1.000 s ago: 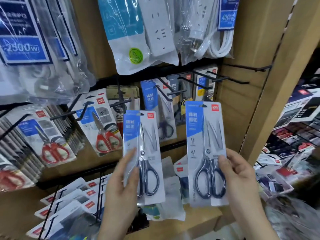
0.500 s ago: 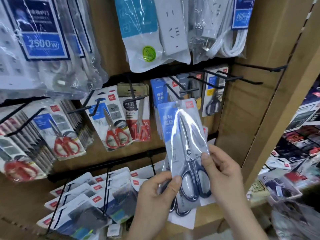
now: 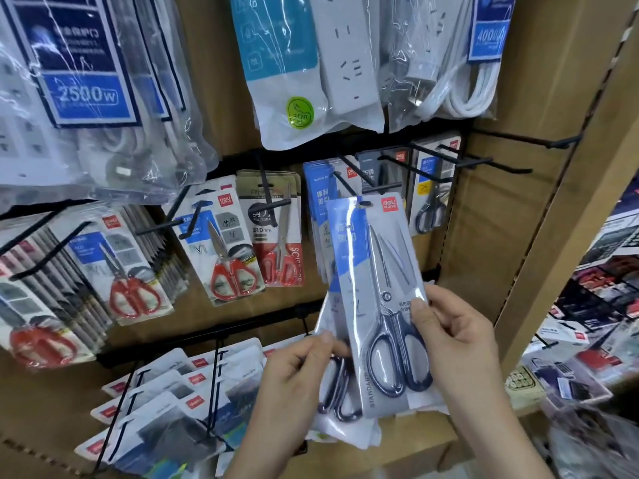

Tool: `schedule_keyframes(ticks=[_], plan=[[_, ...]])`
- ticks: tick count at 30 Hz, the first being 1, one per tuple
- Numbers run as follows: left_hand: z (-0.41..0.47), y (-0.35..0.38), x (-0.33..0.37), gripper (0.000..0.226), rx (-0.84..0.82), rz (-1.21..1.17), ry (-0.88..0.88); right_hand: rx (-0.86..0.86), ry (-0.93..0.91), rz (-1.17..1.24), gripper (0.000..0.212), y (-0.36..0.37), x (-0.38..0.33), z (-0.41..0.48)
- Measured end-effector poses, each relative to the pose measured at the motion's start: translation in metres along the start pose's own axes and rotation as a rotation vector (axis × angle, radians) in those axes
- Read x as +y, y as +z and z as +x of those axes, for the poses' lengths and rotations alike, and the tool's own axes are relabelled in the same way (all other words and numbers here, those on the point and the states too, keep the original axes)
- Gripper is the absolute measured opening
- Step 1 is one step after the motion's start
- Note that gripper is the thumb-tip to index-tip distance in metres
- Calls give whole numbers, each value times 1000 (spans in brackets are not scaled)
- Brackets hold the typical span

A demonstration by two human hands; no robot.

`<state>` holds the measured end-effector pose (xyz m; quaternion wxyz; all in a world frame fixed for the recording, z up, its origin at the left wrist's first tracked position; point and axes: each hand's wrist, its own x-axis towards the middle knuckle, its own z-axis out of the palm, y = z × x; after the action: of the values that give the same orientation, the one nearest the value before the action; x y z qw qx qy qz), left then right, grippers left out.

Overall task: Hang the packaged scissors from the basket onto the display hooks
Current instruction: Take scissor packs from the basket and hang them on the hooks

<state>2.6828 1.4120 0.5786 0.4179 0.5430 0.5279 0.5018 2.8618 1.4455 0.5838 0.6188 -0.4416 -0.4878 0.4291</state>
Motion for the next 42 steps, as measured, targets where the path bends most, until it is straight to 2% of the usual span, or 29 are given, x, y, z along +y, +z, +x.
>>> schedule_keyframes(ticks=[4, 7, 8, 10, 14, 17, 20, 21, 24, 25, 29, 34, 42], plan=[[37, -7, 23, 34, 74, 51, 41, -16, -4, -48, 28, -4, -2, 2], [67, -3, 38, 64, 7, 62, 72, -49, -14, -68, 28, -2, 0, 2], [74, 0, 42, 65, 15, 58, 79, -68, -24, -74, 29, -3, 1, 3], [84, 5, 47, 57, 50, 76, 108, -116, -16, -41, 29, -5, 1, 3], [85, 16, 48, 53, 112, 69, 115, -257, 154, -17, 30, -22, 13, -6], [84, 20, 45, 52, 147, 39, 88, -350, 176, -39, 51, -33, 19, -12], [86, 20, 42, 50, 173, 29, 92, -447, 212, -15, 38, -37, 19, -12], [89, 18, 40, 54, 164, 30, 84, -421, 206, 2, 39, -36, 18, -12], [93, 9, 34, 59, 82, 76, 5, -239, 186, 78, 65, -31, 16, -10], [91, 6, 31, 64, 75, 98, -29, -178, 184, 125, 64, -28, 15, -9], [58, -7, 18, 44, 214, 139, -73, -24, 160, 191, 47, -13, 7, 7], [22, -32, -5, 35, 323, 125, -193, 31, 104, 77, 19, 9, 3, 30], [-23, -41, -24, 31, 388, 94, -169, -13, 174, -7, 28, 31, 39, 66]])
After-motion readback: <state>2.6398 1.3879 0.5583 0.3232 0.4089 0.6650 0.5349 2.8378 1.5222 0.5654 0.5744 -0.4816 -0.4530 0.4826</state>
